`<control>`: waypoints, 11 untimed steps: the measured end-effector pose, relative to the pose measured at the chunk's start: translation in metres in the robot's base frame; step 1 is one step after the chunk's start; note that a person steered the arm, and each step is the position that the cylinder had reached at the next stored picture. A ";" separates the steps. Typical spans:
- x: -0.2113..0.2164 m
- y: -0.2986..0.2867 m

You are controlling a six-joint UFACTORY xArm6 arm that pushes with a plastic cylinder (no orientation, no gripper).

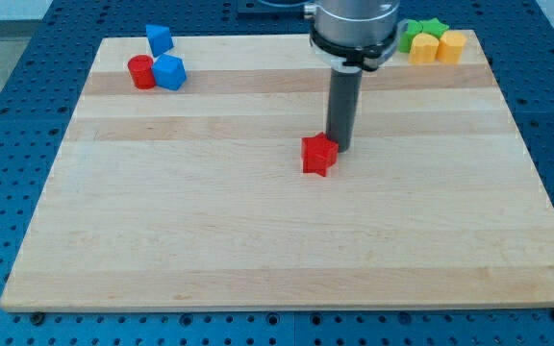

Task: Place red star right diagonally towards yellow heart

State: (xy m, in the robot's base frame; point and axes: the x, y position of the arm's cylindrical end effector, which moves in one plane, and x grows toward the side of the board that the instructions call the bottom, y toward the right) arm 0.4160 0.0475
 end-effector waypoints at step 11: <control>0.082 0.120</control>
